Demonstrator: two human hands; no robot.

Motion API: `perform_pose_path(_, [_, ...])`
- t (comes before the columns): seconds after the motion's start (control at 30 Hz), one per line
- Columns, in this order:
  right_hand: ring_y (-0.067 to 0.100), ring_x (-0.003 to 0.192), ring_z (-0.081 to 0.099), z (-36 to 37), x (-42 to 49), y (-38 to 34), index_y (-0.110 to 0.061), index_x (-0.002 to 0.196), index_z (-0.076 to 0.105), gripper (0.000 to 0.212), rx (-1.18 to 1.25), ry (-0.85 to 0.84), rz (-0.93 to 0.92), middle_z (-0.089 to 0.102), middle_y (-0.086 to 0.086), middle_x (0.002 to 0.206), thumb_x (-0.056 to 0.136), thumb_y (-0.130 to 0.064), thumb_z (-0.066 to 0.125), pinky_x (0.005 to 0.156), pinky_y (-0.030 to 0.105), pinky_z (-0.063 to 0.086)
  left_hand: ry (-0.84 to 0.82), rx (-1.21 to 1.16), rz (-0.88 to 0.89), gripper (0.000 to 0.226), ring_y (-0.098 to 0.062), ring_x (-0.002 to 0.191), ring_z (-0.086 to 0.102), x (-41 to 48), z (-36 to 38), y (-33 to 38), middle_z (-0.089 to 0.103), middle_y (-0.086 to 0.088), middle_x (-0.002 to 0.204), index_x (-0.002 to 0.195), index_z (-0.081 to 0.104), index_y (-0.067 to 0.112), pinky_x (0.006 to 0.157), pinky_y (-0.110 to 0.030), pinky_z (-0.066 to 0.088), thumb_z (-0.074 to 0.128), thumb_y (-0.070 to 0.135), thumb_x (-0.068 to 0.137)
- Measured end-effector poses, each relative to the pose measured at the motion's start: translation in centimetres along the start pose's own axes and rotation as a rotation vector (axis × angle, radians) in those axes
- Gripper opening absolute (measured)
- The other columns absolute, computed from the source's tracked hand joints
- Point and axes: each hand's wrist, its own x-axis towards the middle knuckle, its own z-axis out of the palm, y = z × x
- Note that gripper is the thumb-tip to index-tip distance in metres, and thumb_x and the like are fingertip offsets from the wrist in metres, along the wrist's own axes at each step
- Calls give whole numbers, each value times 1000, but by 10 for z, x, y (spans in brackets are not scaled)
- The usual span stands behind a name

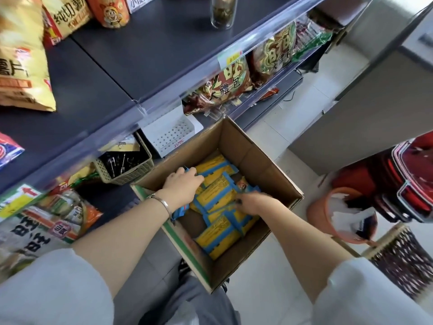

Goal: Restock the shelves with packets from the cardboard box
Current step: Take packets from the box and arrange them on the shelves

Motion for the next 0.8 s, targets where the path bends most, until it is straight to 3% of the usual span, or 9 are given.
perform_pose_path(0.1, [29,119,50,0,0,-3,-17,137,41,47,68,-3,61,47,10,136,99,-44,37,91,37,45,-8,-13,8,31,-29,108,44,3,1,3,41,-5,122,123,47,18,81,-40,43,48,9,93])
perform_pose_path(0.23, [30,103,59,1,-6,-2,-10,125,51,33,165,130,213,57,12,117,97,-27,46,83,37,53,-33,-22,9,32,-28,110,43,2,1,4,39,-5,124,125,47,17,79,-40,44,48,10,94])
perform_pose_path(0.37, [28,82,67,-16,-21,3,-9,104,57,19,303,166,217,58,9,93,86,-13,62,68,36,59,-53,17,28,34,-28,109,47,-3,-5,4,39,-4,129,129,44,21,81,-40,45,47,17,95])
perform_pose_path(0.43, [27,69,69,-29,-27,1,-11,96,58,15,444,163,205,59,9,94,83,-9,65,58,36,60,-38,28,29,37,-28,105,49,-5,-10,3,39,-5,128,130,43,22,76,-39,46,46,11,94])
perform_pose_path(0.5, [26,69,66,-37,-28,-4,-14,109,54,28,558,214,151,56,8,100,84,-6,62,51,33,58,-45,33,30,47,-27,101,49,-7,-14,1,39,-5,127,132,41,23,66,-36,42,42,0,91])
perform_pose_path(0.6, [34,103,60,-34,-22,-13,-27,142,30,66,794,224,55,47,12,120,88,-3,60,63,38,59,-73,33,58,56,-29,97,50,-8,-13,-5,37,-4,129,134,39,25,63,-37,40,41,-7,87])
perform_pose_path(0.67, [37,115,55,-23,-15,-18,-32,148,18,78,864,229,56,44,14,132,89,-1,58,80,46,56,-72,23,80,56,-31,96,52,-8,-10,-10,36,-3,130,134,39,25,64,-38,42,40,-7,88])
perform_pose_path(0.8, [32,123,50,6,-6,-18,-22,146,27,58,518,269,172,48,12,136,94,-24,52,96,43,48,-55,8,105,51,-32,97,52,-7,-7,-13,35,-3,133,132,42,23,67,-40,46,39,-4,90])
